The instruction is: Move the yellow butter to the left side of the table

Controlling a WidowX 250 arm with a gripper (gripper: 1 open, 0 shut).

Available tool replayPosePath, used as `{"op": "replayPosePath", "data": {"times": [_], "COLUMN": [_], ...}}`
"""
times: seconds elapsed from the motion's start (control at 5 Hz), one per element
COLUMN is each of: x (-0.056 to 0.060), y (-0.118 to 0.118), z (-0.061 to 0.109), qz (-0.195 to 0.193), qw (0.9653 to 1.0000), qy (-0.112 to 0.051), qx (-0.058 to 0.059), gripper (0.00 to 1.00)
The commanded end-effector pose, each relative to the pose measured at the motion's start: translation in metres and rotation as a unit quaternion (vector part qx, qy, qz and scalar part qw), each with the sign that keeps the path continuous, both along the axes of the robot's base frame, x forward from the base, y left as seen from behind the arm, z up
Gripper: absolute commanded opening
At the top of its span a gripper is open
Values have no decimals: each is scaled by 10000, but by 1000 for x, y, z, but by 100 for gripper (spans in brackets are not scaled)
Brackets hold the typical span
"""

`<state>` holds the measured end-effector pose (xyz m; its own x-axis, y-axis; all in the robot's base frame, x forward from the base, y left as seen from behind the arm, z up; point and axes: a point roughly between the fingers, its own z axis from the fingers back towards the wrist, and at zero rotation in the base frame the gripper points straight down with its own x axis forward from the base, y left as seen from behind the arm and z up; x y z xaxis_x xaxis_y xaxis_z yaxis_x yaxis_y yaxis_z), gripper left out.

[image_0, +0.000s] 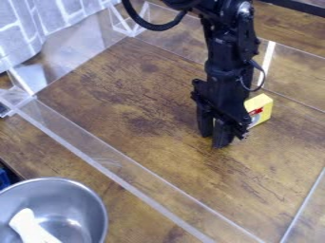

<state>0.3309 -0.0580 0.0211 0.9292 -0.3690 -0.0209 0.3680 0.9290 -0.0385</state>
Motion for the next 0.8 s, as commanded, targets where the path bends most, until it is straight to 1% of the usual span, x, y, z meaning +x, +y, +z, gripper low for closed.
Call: {"op": "replayPosePath", "data": {"times": [0.0,0.2,0.6], "x": [-3,-8,0], "y": [-1,-2,-8], "z": [15,17,28], "qz": [104,159,183], "qw": [9999,9998,9998], "qy": [-75,15,23], "qx": [-58,-75,31], "gripper": [0,0,0]}}
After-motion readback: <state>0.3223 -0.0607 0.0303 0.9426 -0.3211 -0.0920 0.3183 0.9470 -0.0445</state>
